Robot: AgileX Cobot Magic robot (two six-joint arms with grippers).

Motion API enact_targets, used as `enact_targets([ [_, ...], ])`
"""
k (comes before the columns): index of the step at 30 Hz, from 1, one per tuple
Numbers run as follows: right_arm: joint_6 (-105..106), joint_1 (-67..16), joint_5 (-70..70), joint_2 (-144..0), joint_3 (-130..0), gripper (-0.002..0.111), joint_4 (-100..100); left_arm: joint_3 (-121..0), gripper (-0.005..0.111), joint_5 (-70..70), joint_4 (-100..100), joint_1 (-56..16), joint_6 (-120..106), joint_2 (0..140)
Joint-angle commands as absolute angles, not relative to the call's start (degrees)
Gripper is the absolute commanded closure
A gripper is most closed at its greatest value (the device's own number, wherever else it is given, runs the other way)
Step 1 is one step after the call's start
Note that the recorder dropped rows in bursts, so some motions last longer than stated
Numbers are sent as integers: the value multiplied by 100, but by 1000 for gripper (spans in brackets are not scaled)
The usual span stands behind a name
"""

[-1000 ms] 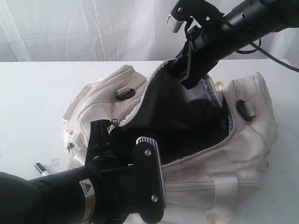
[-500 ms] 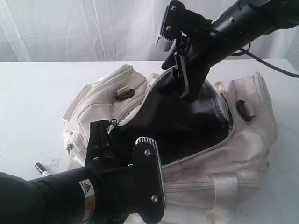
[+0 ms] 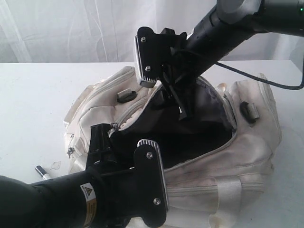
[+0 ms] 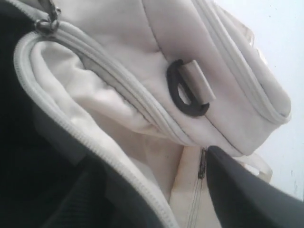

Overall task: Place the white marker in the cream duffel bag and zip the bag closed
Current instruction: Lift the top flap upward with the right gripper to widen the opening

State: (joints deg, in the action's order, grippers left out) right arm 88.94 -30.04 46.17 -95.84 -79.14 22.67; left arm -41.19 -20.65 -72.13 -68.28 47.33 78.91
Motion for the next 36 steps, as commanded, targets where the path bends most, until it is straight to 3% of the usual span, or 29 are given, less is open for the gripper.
enact_targets([
  [1,8955,-3206,4619,-9540,-7933,55,2223,-4077,107,-2053,-7213,-6868,4804,7869],
  [3,8955,-3251,4632,-9540,-7933,64,2223,-4077,107,-2053,-7213,-6868,4804,7869],
  [9,8391,-3251,4422,-9540,-7933,108,2165,-4077,107,-2064,-7201,-6868,4804,7869],
  [19,6849,-3110,3445,-9540,-7933,108,832,-4077,107,-2086,-7032,-6868,4804,7869],
  [36,6663,-2563,2512,-9540,-7952,108,641,-4077,107,-2100,-6937,-6868,4793,7869],
])
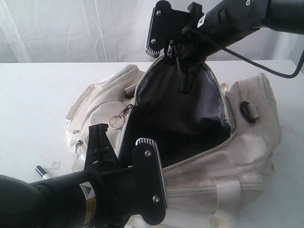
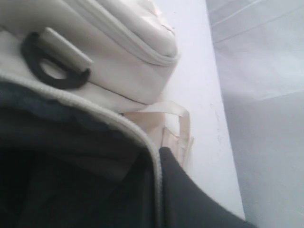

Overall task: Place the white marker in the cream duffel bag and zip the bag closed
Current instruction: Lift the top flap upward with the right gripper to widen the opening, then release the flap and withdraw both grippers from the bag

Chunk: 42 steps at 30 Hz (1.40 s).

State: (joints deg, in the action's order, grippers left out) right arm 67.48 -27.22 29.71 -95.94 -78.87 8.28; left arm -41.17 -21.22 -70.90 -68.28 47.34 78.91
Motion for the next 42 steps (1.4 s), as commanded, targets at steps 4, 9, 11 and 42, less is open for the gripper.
enact_targets([
  [4,6653,-2563,2413,-9540,-7952,108,453,-4077,107,-2100,-6923,-6868,4794,7869],
  [9,6405,-2262,2366,-9550,-8412,108,429,-4077,107,-2100,-6901,-6868,4794,7869],
  [11,6395,-2140,2380,-9550,-8572,108,429,-4077,107,-2100,-6901,-6868,4794,7869],
  [42,6421,-1593,3770,-9678,-8721,62,1996,-4077,107,-2219,-6773,-6868,4784,7869],
])
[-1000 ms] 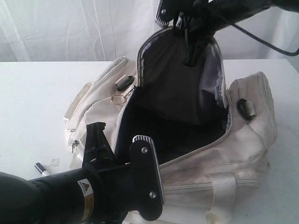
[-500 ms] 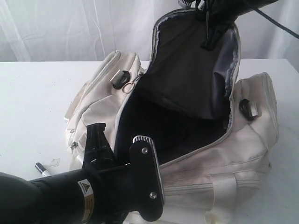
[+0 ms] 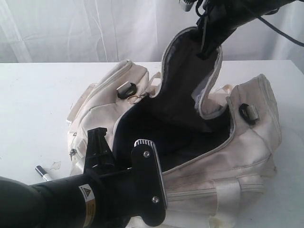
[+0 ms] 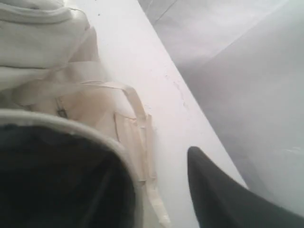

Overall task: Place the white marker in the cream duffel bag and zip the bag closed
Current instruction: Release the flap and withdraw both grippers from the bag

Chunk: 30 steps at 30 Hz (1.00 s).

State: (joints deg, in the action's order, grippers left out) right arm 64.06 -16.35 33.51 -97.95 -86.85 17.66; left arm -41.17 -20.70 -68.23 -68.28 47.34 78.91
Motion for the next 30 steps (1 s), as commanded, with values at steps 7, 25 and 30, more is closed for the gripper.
enact_targets([
  [7,6265,-1346,3888,-9262,-8721,62,2280,-4077,107,-2508,-6609,-6868,4784,7572],
  [25,5862,-862,5006,-8873,-8721,46,2651,-4077,56,-2530,-5586,-6868,4786,6717],
  [30,5849,-849,5133,-8862,-8721,46,2759,-4077,56,-2847,-5561,-6868,4814,6387],
])
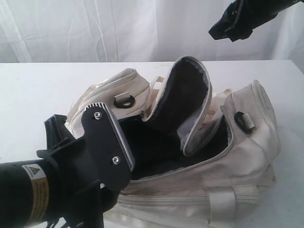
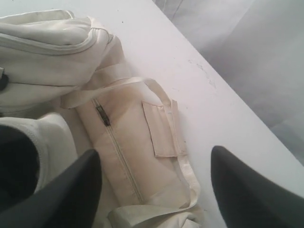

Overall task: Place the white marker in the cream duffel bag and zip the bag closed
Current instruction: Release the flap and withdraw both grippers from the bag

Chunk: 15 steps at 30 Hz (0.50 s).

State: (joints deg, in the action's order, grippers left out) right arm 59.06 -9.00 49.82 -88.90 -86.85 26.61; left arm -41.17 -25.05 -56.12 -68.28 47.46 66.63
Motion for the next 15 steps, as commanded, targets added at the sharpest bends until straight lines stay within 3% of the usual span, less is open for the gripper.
enact_targets([
  [1,5849,-849,5193,-8862,-8721,46,2759,-4077,56,-2945,-5521,-6868,4812,6286],
  [15,5664,-621,5256,-8356,-8475,49,2875,-4077,56,-4715,-5231,-6868,4322,4596],
])
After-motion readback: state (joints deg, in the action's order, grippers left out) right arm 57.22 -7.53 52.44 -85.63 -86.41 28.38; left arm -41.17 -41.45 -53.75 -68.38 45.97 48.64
